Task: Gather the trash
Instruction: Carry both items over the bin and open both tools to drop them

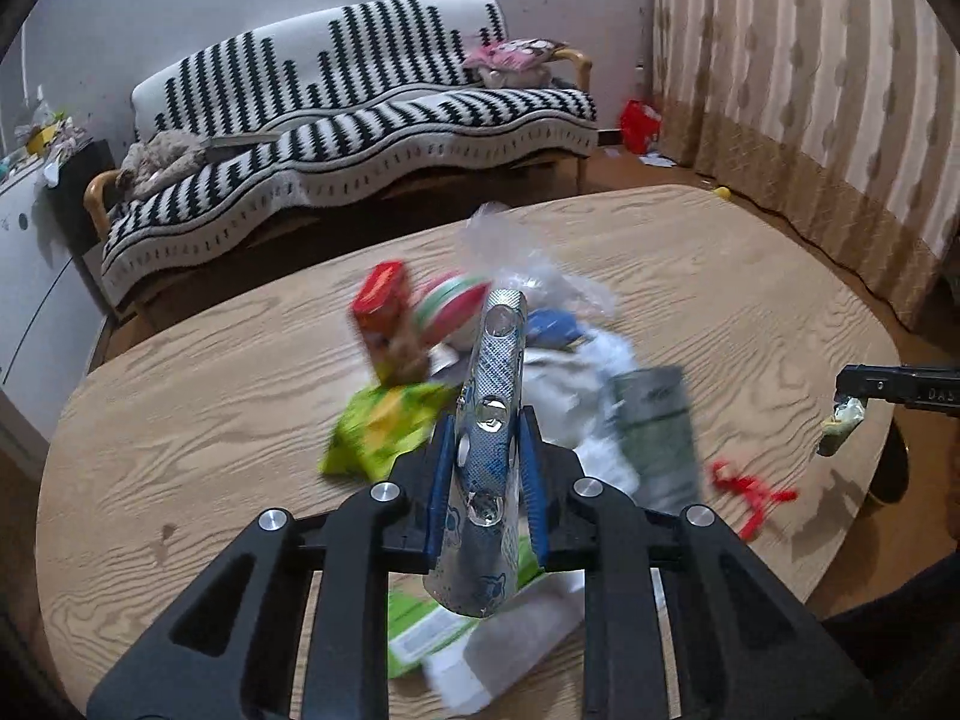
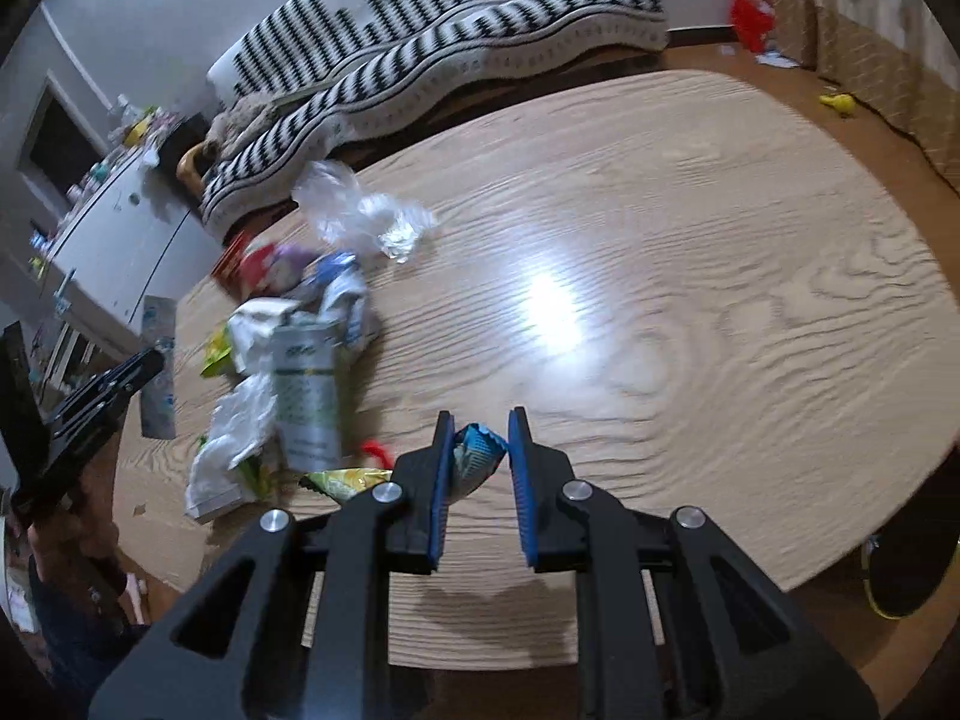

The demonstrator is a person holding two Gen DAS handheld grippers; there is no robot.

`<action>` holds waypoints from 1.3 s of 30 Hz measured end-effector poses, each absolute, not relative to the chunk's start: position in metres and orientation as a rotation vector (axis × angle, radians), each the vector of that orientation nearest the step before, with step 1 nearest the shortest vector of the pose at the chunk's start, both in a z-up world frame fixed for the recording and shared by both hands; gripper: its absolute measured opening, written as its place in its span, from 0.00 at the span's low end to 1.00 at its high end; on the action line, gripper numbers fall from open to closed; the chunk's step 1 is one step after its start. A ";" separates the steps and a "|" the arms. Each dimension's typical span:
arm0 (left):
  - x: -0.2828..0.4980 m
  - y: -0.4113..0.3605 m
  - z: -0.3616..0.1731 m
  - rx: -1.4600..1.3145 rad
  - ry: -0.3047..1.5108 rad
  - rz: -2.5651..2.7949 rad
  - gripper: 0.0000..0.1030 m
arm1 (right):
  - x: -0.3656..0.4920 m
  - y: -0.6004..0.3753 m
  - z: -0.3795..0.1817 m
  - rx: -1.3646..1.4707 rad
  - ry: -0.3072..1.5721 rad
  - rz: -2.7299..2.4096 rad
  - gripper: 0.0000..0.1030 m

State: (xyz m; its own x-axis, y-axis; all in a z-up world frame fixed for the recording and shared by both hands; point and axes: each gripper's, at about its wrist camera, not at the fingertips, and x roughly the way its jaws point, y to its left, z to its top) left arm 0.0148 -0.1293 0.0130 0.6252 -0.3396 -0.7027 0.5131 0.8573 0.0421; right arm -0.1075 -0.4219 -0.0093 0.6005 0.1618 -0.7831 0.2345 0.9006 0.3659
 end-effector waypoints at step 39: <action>-0.205 -0.606 -0.096 0.438 0.845 -1.288 0.20 | -0.365 -0.766 -0.124 0.726 1.010 -0.837 0.18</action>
State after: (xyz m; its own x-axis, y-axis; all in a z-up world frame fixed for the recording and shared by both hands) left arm -0.2053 -0.6058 -0.0959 0.0462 -0.6551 -0.7541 0.9526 0.2561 -0.1641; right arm -0.3645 -0.7660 -0.1238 0.2891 -0.2537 -0.9231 0.8599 0.4925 0.1339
